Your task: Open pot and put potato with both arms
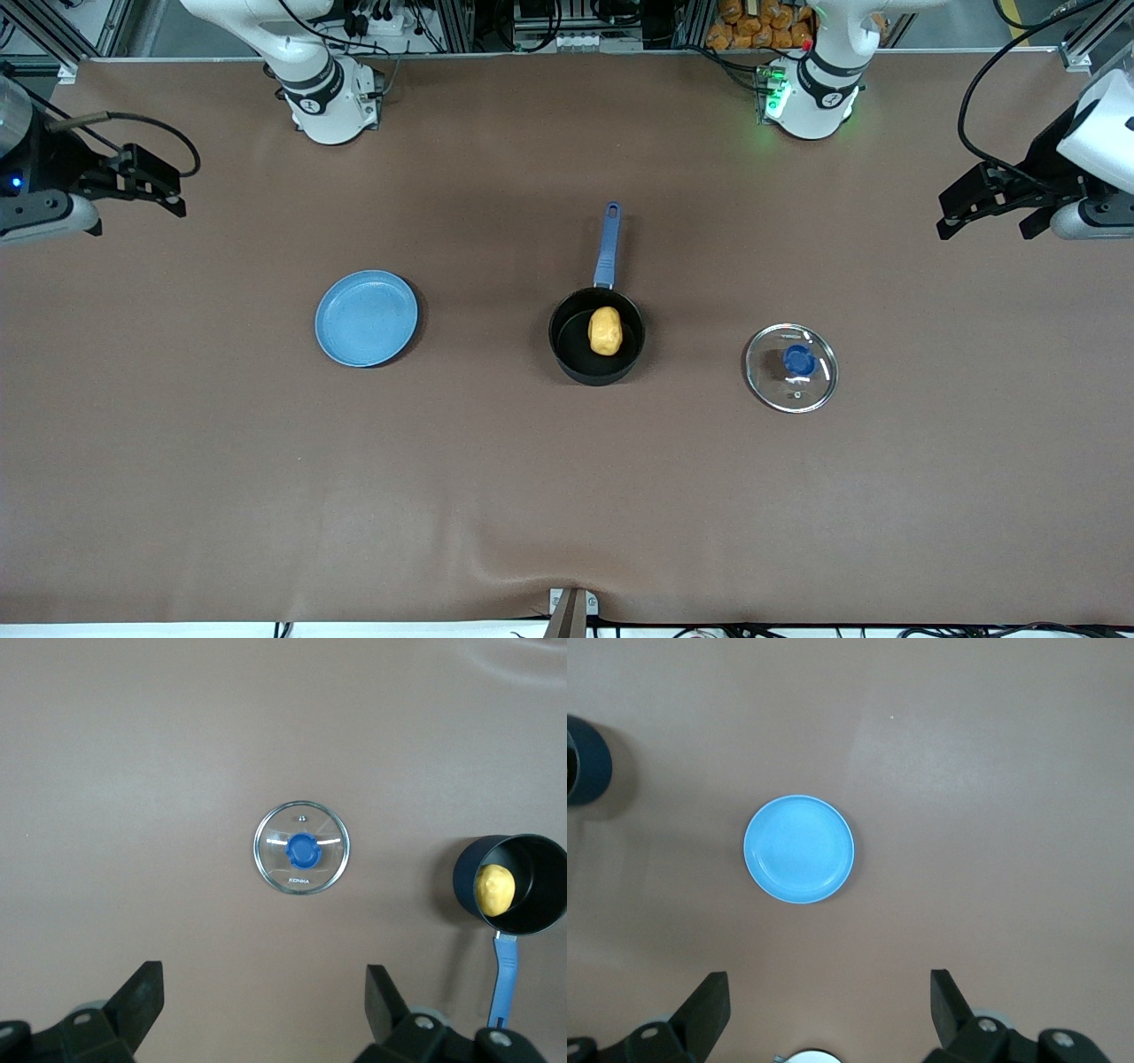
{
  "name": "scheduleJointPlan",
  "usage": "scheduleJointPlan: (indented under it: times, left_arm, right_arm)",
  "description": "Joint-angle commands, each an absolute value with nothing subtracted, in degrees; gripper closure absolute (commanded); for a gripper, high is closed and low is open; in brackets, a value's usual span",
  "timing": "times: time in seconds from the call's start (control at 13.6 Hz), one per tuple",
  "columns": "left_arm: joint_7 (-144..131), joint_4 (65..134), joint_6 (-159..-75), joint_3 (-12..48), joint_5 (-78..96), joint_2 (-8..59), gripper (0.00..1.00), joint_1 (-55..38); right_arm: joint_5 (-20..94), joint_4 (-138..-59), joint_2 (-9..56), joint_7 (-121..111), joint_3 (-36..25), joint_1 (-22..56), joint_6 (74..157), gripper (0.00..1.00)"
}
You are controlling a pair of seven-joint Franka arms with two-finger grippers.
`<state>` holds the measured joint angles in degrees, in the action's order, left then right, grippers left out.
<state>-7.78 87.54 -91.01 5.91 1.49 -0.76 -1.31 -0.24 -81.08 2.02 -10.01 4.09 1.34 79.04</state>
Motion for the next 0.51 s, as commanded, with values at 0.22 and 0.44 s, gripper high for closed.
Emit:
scheduleJointPlan:
  times: [0.22, 0.44]
  left_arm:
    - [-5.6, 87.7, -91.3, 6.0, 1.4, -1.2, 0.0, -1.0]
    - [-5.6, 87.8, -91.2, 5.9, 1.4, -1.2, 0.0, -1.0]
  right_arm:
    - [-1.2, -78.3, 0.8, -12.3, 2.6, 1.1, 77.1, 0.0]
    - [-0.7, -84.5, -2.4, -12.5, 1.8, 0.5, 79.4, 0.0]
